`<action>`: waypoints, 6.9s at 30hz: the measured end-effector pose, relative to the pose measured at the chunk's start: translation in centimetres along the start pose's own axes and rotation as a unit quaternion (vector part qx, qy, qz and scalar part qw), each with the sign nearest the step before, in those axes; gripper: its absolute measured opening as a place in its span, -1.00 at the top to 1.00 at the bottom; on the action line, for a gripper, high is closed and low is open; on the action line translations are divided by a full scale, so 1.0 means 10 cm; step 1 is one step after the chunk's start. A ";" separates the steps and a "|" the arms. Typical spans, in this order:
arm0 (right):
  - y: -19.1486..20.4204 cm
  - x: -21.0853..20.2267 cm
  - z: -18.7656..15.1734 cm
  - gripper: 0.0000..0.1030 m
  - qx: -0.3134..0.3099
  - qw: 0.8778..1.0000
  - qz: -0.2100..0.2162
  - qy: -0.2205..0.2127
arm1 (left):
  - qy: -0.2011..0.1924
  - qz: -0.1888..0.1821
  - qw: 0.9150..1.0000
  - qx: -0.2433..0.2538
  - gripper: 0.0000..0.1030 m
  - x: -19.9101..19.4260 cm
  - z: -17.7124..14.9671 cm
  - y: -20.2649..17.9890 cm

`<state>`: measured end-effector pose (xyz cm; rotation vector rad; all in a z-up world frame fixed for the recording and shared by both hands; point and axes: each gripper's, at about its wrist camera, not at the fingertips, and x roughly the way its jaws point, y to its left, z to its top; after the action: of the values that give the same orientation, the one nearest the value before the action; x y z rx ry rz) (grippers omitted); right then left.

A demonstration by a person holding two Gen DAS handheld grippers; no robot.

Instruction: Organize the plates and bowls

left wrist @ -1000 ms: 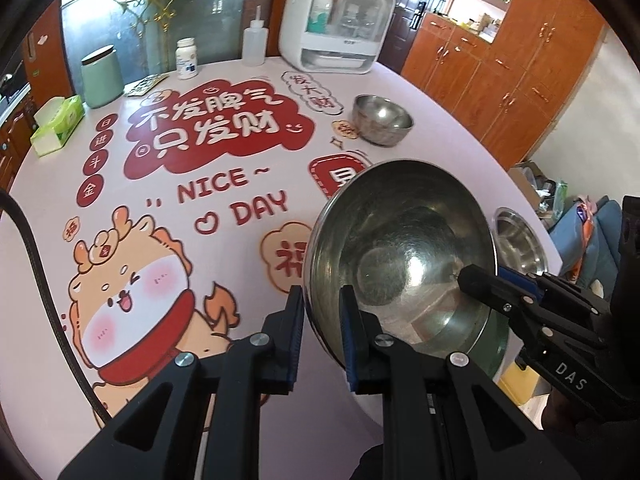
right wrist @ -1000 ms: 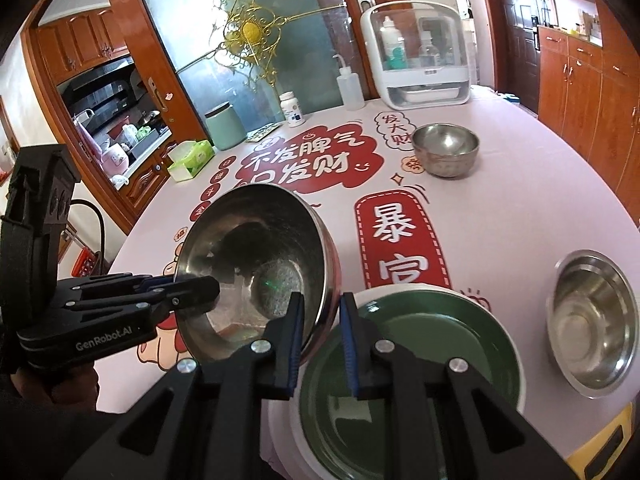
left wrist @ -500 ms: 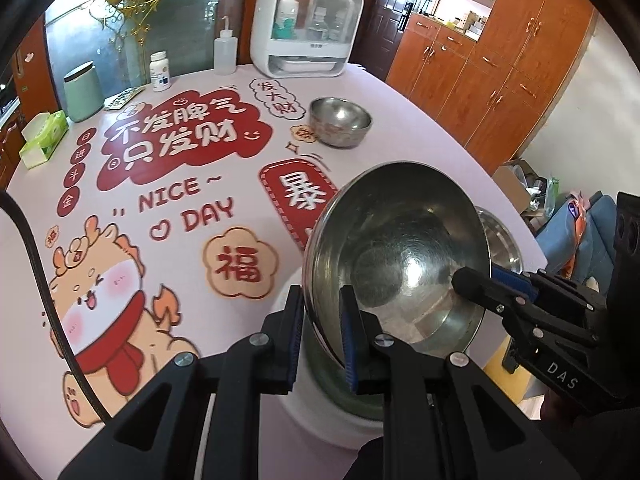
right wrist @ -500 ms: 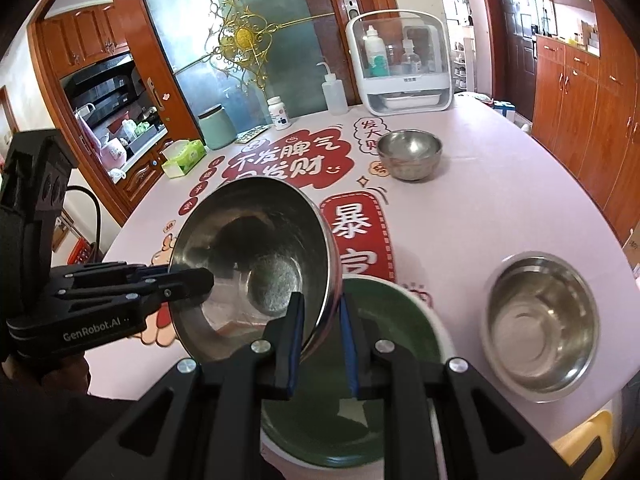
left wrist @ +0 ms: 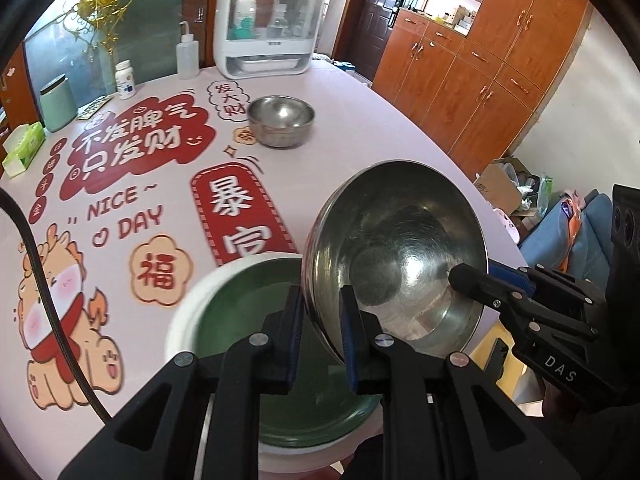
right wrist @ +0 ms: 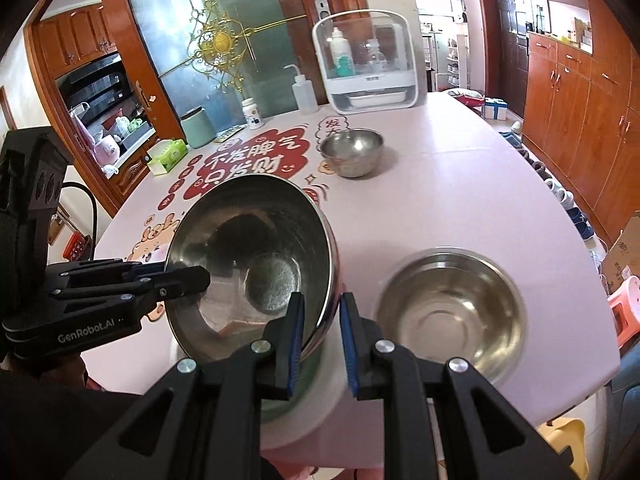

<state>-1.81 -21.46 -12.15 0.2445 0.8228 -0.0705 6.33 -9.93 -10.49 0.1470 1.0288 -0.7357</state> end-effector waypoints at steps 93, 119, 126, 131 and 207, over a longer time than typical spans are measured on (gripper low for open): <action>-0.60 0.91 1.88 -0.08 -0.122 0.992 0.023 -0.014 | 0.046 0.156 0.975 -0.148 -0.28 0.74 1.72 0.39; -0.80 2.25 2.14 -0.11 -0.029 0.998 -0.005 0.059 | 0.084 0.118 0.973 -0.180 -0.28 2.02 2.18 1.09; -0.79 2.40 2.04 -0.11 -0.017 0.997 0.001 0.075 | 0.098 0.104 0.971 -0.191 -0.28 2.24 2.09 1.18; -0.83 2.47 2.00 -0.01 -0.006 0.997 0.000 0.083 | 0.097 0.085 0.971 -0.201 -0.24 2.28 2.05 1.22; -0.50 0.65 1.10 0.75 -0.042 0.996 0.063 0.043 | 0.065 0.089 0.982 -0.155 0.71 0.64 0.87 -0.09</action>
<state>9.71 -28.78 -10.60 0.2214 0.8926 0.0941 14.10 -17.55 -10.94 0.0166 1.2244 -0.4017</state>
